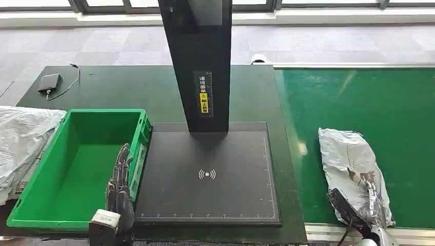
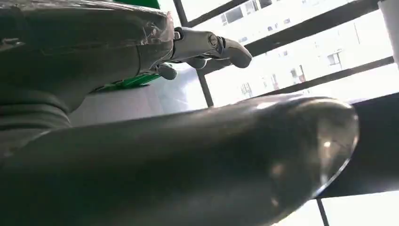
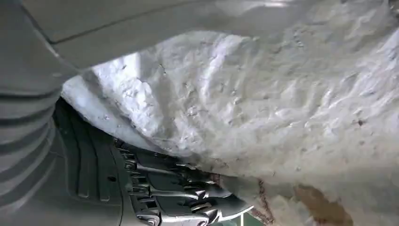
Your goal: Moved the parcel from conveyor to table for the left to box.
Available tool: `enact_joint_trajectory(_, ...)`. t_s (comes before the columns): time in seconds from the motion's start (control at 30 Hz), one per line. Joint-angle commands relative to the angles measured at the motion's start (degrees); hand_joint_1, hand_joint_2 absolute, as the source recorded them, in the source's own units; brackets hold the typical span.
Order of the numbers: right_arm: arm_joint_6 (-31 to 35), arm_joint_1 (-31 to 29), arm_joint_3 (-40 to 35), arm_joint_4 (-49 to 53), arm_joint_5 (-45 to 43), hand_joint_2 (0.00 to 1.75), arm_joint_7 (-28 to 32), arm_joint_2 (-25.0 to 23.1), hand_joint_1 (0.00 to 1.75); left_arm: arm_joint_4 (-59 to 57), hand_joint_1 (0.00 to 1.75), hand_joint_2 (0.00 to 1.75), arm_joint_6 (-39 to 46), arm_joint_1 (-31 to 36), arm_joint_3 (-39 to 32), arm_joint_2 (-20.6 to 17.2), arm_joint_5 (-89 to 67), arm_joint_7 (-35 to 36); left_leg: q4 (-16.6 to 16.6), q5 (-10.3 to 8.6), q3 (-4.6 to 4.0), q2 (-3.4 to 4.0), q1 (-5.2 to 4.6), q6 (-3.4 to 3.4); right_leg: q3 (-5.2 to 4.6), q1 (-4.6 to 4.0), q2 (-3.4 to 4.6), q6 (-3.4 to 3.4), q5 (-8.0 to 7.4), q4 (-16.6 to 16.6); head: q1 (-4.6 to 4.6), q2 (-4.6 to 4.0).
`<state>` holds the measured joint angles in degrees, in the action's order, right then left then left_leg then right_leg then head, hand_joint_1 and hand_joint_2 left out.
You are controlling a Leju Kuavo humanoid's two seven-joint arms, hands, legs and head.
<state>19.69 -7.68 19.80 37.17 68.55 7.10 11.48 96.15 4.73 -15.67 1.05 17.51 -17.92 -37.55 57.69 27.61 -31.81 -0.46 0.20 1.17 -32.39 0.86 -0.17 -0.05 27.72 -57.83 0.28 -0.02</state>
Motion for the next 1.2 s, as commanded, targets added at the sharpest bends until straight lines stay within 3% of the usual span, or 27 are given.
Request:
enact_joint_trajectory(0.03,-2.98,1.15,-0.54,-10.97,4.17,1.75,-3.98,-0.35,0.0,-4.37,0.0,0.0,-2.64,2.01,-3.47,-0.04,-0.59,0.35,-0.15,-0.09,0.14,-0.1,0.12,-0.02,0.26,-0.14,-0.13,-0.02,-0.11,0.28,0.0,0.02)
enact_joint_trajectory(0.2,-3.77,2.81,0.77,-8.06,5.52,1.75,-2.26,-1.94,0.0,-4.78,0.0,0.0,-3.49,2.12,-3.7,0.04,-0.74,0.42,-0.1,0.04,0.44,-0.16,0.16,-0.21,0.62,-0.18,-0.21,0.18,0.03,0.4,0.0,0.02)
enact_joint_trajectory(0.27,-2.48,3.05,0.8,-5.75,6.86,1.75,-2.97,-2.85,0.3,-4.14,0.0,0.0,-3.48,1.32,-4.02,0.15,-0.83,0.42,-0.2,-0.04,0.52,-0.22,0.26,-0.3,0.84,-0.22,-0.27,0.24,-0.06,0.67,0.0,0.0)
enact_joint_trajectory(0.4,-2.52,2.89,0.67,-5.34,7.1,1.75,-3.25,-3.17,0.3,-3.99,0.0,0.0,-3.52,0.98,-4.08,0.12,-0.87,0.39,-0.09,0.14,0.77,-0.05,0.36,-0.4,1.16,-0.21,-0.1,0.41,-0.02,0.75,0.0,0.02)
enact_joint_trajectory(0.43,-2.59,3.12,0.77,-4.82,7.39,1.75,-3.45,-3.21,1.75,-3.89,0.0,0.0,-3.54,0.97,-4.11,0.17,-0.89,0.37,-0.15,0.08,0.72,-0.08,0.37,-0.41,1.15,-0.23,-0.13,0.42,-0.1,0.87,0.02,0.02)
enact_joint_trajectory(0.93,0.74,8.05,5.91,11.15,8.86,1.75,-1.49,-8.43,1.75,-4.22,0.0,0.0,-2.97,-0.48,-3.51,-0.05,-0.78,-0.12,-0.07,0.27,0.83,-0.06,0.34,-0.42,1.35,-0.34,-0.09,0.41,-0.01,0.91,0.0,0.02)
enact_joint_trajectory(1.03,2.39,10.17,8.81,16.85,5.22,1.75,2.91,-10.31,1.75,-5.66,0.0,0.0,-2.39,0.56,-3.3,-0.68,-0.18,-0.67,-0.08,0.27,0.81,-0.14,0.32,-0.4,1.31,-0.35,-0.17,0.36,0.06,0.86,0.0,0.02)
enact_joint_trajectory(1.1,6.33,10.94,10.99,22.43,-0.73,1.75,9.4,-12.57,1.75,-5.66,0.0,0.0,-1.91,0.69,-3.36,-0.74,-0.04,-0.83,-0.14,0.23,0.76,-0.1,0.31,-0.39,1.23,-0.35,-0.15,0.33,0.02,0.89,0.0,0.02)
enact_joint_trajectory(1.13,6.95,12.04,11.83,27.73,-8.5,1.75,16.53,-14.84,1.75,-5.72,0.0,0.0,-1.51,0.77,-3.46,-0.71,0.15,-0.95,-0.18,0.21,0.75,-0.09,0.3,-0.4,1.22,-0.34,-0.14,0.3,0.02,0.92,0.0,0.02)
enact_joint_trajectory(1.2,5.82,13.01,11.81,30.93,-8.28,1.75,16.15,-15.91,1.75,-5.85,0.0,0.0,-1.34,0.87,-3.48,-0.78,0.2,-0.97,-0.07,0.29,0.65,0.05,0.28,-0.38,1.07,-0.32,0.0,0.28,0.07,0.72,0.02,0.02)
